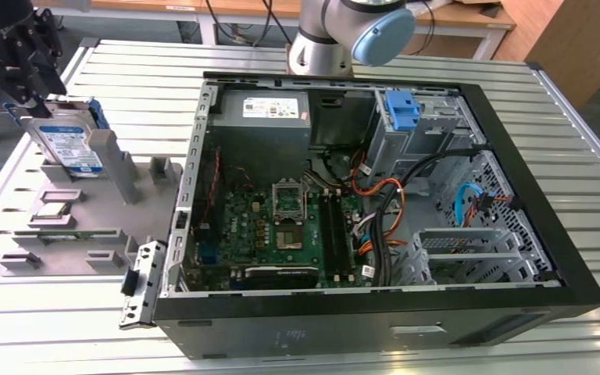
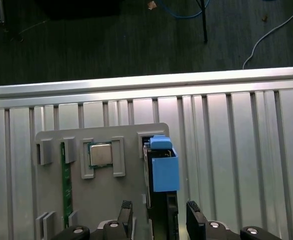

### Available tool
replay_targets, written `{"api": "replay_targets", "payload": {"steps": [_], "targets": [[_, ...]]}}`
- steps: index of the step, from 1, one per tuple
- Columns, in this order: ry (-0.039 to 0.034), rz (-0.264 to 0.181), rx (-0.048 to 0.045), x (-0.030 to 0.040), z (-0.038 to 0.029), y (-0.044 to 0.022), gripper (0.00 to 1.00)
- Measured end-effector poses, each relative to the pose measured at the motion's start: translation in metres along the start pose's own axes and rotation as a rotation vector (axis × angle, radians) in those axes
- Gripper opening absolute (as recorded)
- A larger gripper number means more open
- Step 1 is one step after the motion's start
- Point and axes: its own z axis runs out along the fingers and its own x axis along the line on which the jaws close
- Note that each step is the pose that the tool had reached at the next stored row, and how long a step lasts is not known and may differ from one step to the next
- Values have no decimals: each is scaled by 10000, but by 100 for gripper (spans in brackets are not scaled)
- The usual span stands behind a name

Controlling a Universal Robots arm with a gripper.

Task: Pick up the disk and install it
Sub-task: 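Pick up the disk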

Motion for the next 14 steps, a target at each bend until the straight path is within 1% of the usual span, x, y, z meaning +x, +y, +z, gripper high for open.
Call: {"api": "replay_targets", "payload": {"steps": [10, 12, 14], "targets": [[-19, -133, 221, 2, 118, -1, 55], [-22, -141, 249, 3, 141, 1, 55], [-21, -142, 253, 4, 150, 4, 55]]}}
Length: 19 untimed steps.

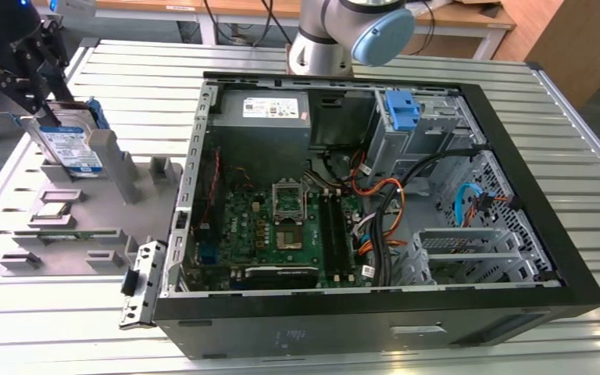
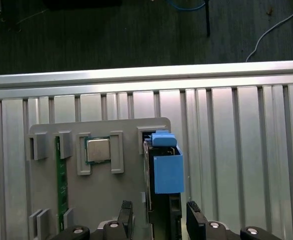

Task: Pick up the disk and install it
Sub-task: 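Pick up the disk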

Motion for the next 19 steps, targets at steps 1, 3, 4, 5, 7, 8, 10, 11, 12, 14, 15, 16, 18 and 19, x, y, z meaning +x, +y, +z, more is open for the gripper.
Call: {"api": "replay_targets", "payload": {"steps": [1, 3, 4, 5, 7, 8, 10, 11, 12, 14, 15, 16, 18, 19], "targets": [[1, 0, 0, 0, 0, 0, 55], [0, 0, 0, 0, 1, 0, 55], [0, 0, 0, 0, 2, 0, 55], [0, 0, -7, -1, 4, -1, 55], [5, 2, -85, -1, 7, -1, 55], [5, 4, -90, -1, 7, 0, 55], [7, 2, -99, 0, 5, -1, 55], [7, 2, -100, 0, 6, -1, 55], [6, 2, -99, -1, 10, -2, 55], [5, 2, -98, 0, 24, -2, 55], [5, 2, -98, 0, 34, -1, 55], [5, 2, -98, 0, 44, -2, 55], [6, 2, -99, 1, 56, -2, 55], [7, 2, -99, 1, 59, -2, 55]]}}
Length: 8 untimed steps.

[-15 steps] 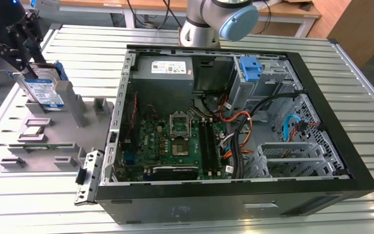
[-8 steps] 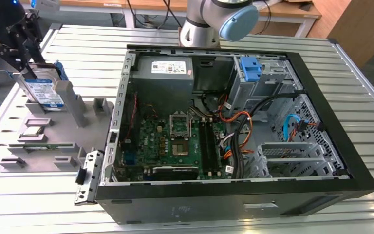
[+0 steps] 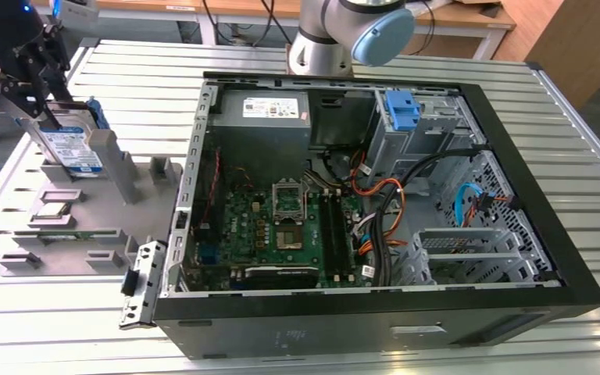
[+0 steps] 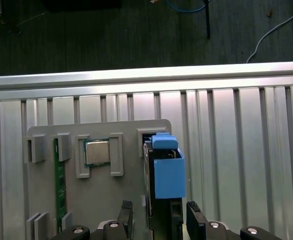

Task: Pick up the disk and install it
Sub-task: 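Pick up the disk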

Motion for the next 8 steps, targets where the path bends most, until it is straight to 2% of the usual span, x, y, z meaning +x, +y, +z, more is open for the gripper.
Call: {"api": "replay_targets", "payload": {"steps": [5, 8], "targets": [[-3, 0, 0, 0, 2, 0, 55], [-30, 0, 1, -11, 4, 0, 55]]}}
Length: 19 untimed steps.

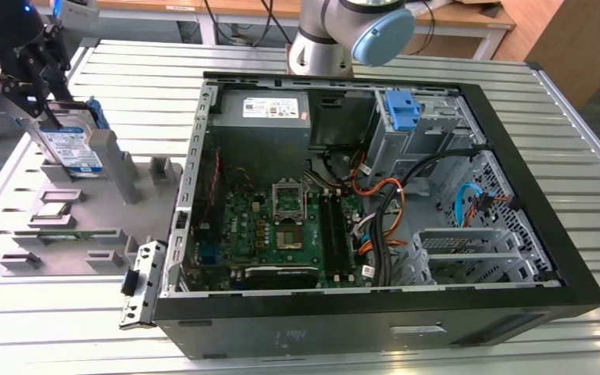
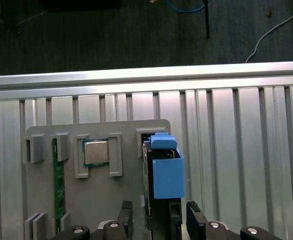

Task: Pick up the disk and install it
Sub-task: 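Pick up the disk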

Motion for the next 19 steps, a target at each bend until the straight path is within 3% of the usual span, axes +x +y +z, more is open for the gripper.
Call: {"api": "replay_targets", "payload": {"steps": [19], "targets": [[4, 2, -15, -13, 23, -23, 55]]}}
